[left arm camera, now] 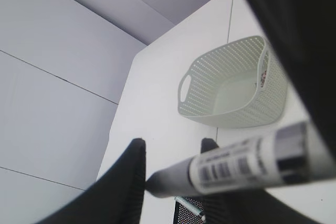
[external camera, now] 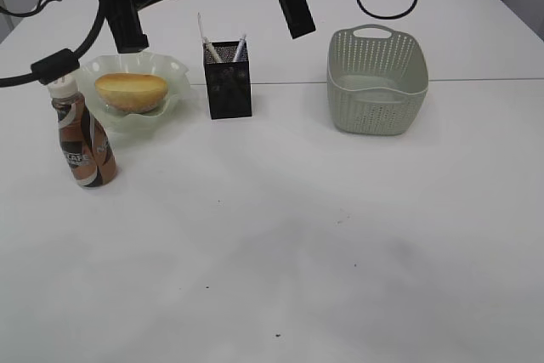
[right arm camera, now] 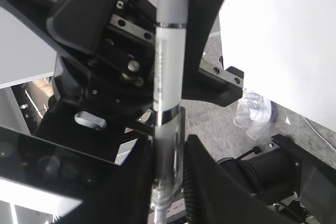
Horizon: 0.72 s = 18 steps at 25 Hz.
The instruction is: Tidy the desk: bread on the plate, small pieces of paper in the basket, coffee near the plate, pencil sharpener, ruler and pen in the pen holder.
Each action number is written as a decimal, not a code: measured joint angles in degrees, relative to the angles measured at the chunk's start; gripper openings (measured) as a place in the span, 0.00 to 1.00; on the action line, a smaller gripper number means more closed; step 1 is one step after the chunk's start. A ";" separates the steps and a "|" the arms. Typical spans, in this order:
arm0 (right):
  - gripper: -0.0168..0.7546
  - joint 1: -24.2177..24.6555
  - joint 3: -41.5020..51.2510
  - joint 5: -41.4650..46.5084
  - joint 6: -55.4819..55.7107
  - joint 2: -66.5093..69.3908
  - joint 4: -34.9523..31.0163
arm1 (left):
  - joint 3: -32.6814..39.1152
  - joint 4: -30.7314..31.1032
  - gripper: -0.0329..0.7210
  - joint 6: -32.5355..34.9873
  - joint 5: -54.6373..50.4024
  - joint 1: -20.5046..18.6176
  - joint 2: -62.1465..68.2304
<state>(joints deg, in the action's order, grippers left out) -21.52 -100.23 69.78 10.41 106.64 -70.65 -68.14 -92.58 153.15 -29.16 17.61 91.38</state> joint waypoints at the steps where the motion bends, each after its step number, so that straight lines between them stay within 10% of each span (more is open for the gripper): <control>1: 0.18 0.00 0.00 0.00 0.00 0.00 0.00 | 0.00 0.00 0.37 0.00 0.00 0.00 0.00; 18: 0.18 0.00 0.00 -0.51 1.06 0.00 -1.73 | 0.00 1.80 0.25 -0.19 0.00 0.00 0.00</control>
<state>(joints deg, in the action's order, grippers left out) -21.52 -100.23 69.27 11.47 106.64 -72.38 -68.14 -90.78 152.95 -29.16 17.61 91.38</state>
